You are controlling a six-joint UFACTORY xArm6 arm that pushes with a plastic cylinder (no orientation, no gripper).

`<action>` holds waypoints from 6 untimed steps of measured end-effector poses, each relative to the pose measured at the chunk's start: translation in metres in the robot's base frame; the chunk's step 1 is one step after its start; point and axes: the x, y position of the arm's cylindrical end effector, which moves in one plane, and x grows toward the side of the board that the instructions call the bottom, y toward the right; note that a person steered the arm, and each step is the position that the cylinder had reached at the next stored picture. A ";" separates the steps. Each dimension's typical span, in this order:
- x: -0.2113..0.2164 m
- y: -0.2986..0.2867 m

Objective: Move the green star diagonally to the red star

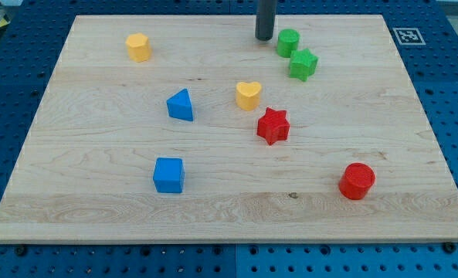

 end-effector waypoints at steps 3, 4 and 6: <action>0.051 0.037; 0.080 0.063; 0.115 0.046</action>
